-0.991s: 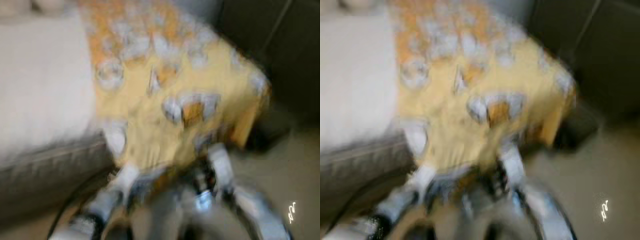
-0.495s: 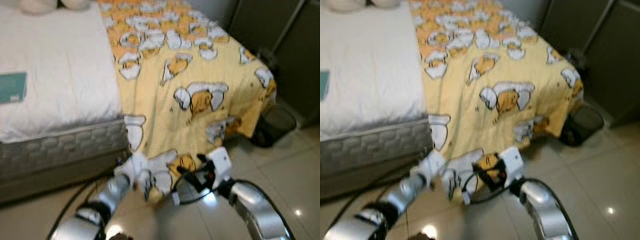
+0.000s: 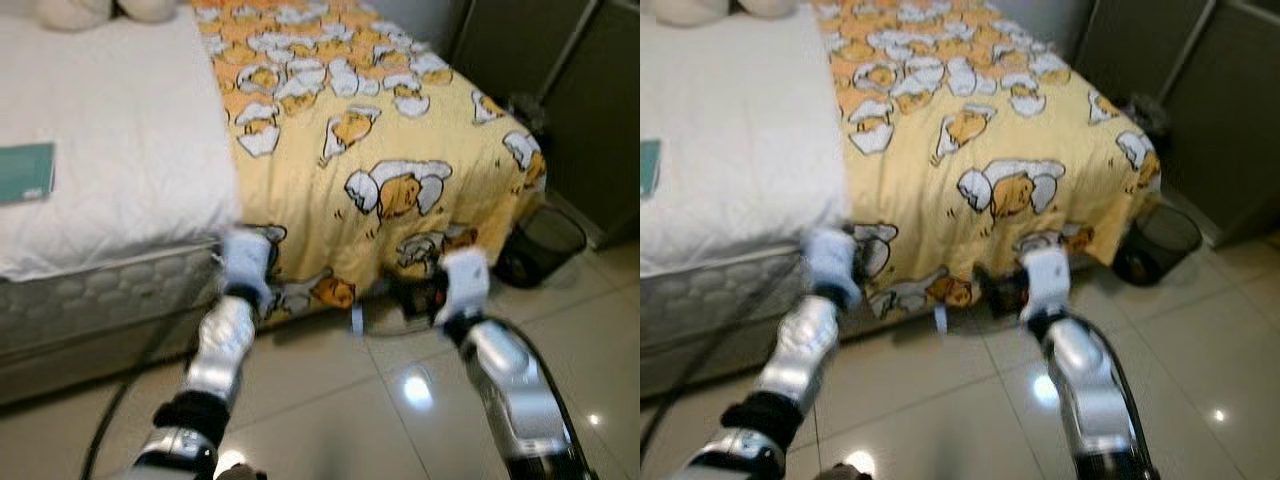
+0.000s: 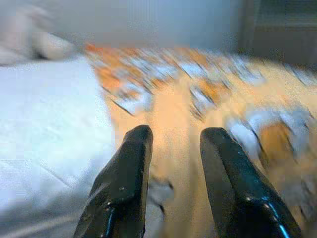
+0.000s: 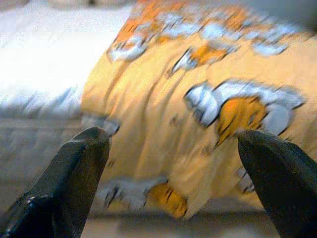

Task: Clean up the room

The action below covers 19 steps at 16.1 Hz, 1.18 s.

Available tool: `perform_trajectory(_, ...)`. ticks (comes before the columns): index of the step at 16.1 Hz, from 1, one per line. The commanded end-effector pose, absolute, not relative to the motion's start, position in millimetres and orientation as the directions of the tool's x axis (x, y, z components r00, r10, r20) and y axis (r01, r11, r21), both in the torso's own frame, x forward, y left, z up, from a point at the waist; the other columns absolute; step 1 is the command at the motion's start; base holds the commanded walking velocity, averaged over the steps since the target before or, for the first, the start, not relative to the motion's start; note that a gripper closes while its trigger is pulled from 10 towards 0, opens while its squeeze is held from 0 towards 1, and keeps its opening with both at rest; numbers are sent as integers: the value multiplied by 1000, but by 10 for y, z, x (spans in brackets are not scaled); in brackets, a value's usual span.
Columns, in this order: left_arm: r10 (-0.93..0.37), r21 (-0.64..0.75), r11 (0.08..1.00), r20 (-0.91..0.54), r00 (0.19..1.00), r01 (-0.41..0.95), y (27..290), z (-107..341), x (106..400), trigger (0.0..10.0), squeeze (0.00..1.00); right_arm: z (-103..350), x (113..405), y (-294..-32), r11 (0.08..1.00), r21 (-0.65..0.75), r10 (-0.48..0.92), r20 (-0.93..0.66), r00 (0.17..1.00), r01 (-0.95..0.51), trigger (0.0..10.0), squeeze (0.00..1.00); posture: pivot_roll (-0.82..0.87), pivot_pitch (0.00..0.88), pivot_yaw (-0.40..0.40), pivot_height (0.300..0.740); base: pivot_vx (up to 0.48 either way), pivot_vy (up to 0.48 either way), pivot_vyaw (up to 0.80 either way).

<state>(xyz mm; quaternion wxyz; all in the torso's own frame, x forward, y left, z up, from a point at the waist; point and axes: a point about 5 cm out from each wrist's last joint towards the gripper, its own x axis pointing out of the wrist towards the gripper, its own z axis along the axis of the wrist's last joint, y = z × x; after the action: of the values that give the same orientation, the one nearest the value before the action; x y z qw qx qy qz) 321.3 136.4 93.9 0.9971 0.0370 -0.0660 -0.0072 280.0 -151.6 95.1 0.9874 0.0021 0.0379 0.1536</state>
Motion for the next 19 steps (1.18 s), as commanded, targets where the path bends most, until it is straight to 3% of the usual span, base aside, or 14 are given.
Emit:
perform_trajectory(1,77,44,995,159,984,-85,1480,1052,3236,10000,0,1036,2856,-1579,968,8,252,-28,967,-252,10000,0,-43,0,-31,740,0,-480,756)
perform_trajectory(6,250,18,968,8,968,-250,1807,855,3210,10000,0,952,2916,-1513,971,-14,238,-33,971,-239,10000,0,-29,0,-23,740,0,-469,586)
perform_trajectory(10,159,172,973,-17,987,-154,1649,797,3195,10000,0,899,2954,-1486,972,-13,235,-36,971,-235,10000,0,-27,0,-20,740,0,-233,517)
perform_trajectory(12,131,99,987,-1,991,-130,1610,813,3177,10000,51,885,2961,-1501,974,-9,228,-39,973,-228,10000,0,-17,0,-21,740,0,0,506)
perform_trajectory(13,93,154,984,7,996,-93,1542,848,3202,10000,1000,839,2959,-1523,976,-4,216,-57,975,-216,10000,349,-10,0,-26,740,364,0,513)
perform_trajectory(14,90,169,981,11,996,-91,1530,864,3211,10000,1000,819,2959,-1526,977,-8,211,-65,975,-212,10000,545,-10,0,-25,740,0,0,513)
perform_trajectory(15,73,179,981,-3,997,-71,1510,861,3223,10000,1000,820,2960,-1525,978,-17,208,-62,976,-210,10000,1000,-11,0,-26,740,0,0,506)
perform_trajectory(19,35,176,984,-19,999,-31,1500,872,3255,10000,1000,796,2969,-1511,976,-14,216,-59,975,-218,10000,1000,-14,0,-24,740,0,-64,506)
